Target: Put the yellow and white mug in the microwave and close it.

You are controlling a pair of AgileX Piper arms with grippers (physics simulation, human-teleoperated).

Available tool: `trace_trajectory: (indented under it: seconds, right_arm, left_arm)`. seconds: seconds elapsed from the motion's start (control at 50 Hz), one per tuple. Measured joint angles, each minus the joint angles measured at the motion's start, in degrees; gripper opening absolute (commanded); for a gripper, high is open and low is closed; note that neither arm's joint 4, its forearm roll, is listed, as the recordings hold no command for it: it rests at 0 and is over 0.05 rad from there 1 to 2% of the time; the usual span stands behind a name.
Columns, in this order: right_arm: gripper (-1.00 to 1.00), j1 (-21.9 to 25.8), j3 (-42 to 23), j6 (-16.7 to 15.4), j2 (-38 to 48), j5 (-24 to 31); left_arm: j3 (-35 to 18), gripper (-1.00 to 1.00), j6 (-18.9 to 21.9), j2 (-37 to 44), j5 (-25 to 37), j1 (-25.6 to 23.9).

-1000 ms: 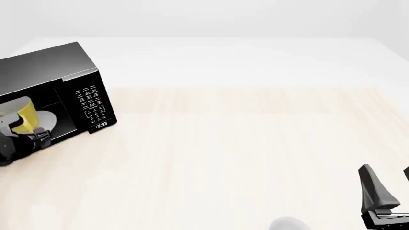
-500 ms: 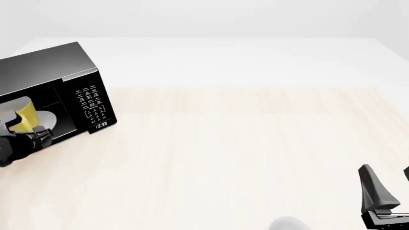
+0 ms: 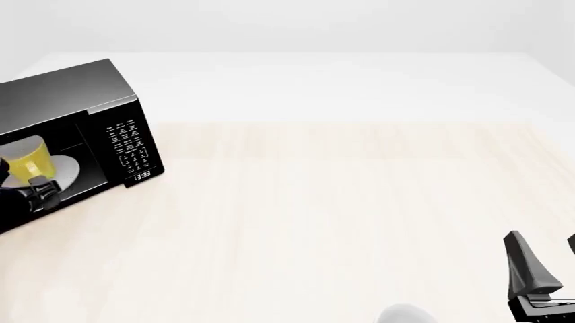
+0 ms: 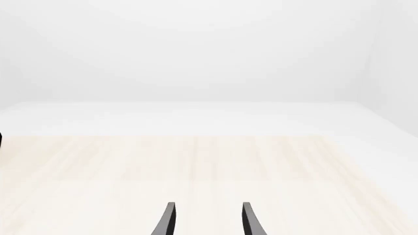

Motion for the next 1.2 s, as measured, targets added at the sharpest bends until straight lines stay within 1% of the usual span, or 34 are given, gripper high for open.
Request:
trace_trajectory:
  seconds: [0.34, 0.62, 0.84, 1.04, 1.2]
  right_arm:
    - [1.00, 0.0, 0.0, 0.0, 0.0, 0.0]
    - [1.00, 0.0, 0.0, 0.0, 0.0, 0.0]
    - [1.00, 0.0, 0.0, 0.0, 0.0, 0.0]
    - [1.00, 0.0, 0.0, 0.0, 0.0, 0.0]
    - [1.00, 0.0, 0.0, 0.0, 0.0, 0.0]
  left_arm:
    - [2.3, 1.00, -0.2, -12.3, 6.0, -0.8]
    - [1.9, 1.00, 1.2, -24.5, 13.7, -0.4]
    - [-0.9, 1.00, 1.2, -32.1, 21.1, 0.0]
    - [-5.2, 1.00, 0.4, -36.7, 27.5, 0.5]
    - [-8.5, 1.00, 0.5, -39.5, 31.5, 2.3]
